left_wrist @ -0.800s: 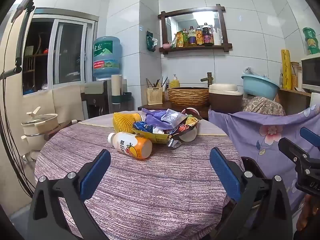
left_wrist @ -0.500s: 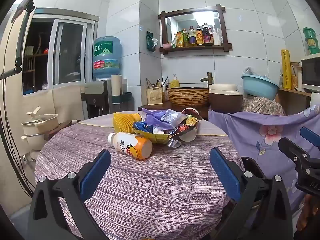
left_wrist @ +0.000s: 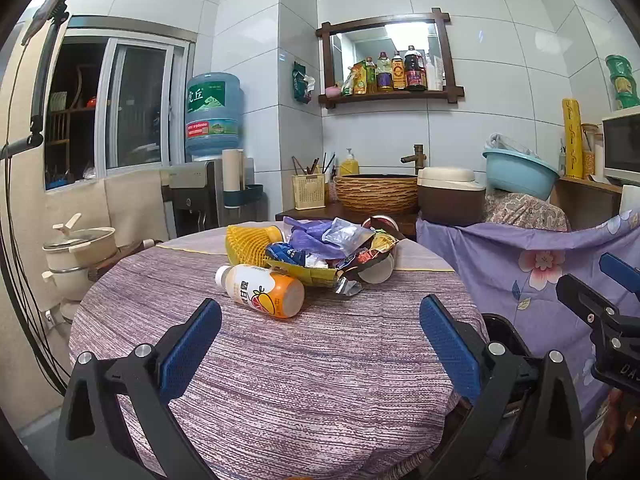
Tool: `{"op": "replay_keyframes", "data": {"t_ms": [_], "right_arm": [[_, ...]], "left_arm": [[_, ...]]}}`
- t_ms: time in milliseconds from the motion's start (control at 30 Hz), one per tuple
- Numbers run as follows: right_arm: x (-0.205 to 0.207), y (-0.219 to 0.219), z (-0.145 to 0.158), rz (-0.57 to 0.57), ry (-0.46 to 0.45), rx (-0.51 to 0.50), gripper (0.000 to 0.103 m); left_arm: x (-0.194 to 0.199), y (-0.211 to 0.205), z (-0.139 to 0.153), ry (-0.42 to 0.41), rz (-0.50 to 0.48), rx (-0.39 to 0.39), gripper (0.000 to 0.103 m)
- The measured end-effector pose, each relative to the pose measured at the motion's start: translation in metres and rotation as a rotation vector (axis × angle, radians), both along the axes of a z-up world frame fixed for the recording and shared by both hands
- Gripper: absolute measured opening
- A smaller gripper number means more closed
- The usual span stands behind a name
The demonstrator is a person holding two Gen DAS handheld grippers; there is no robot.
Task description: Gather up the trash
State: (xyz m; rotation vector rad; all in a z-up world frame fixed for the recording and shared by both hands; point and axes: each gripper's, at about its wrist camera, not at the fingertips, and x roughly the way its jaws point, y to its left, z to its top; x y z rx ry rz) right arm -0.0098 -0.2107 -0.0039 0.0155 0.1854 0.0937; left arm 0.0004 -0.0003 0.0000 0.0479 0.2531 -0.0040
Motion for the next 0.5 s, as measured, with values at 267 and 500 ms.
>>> {"op": "replay_keyframes", "data": {"t_ms": [267,500], "right_arm": [[-0.0005,0.0023,-0.0002,0.0,0.002,0.0,0.098],[0.0,0.0017,-0.0011,0.0,0.002,0.0,0.098]], "left_arm": [[0.0013,0.0009,-0.0017,0.001,0.001,0.001,0.098],[0.0015,0.0012,-0.0018,0.002,0.0,0.001,0.098]]}}
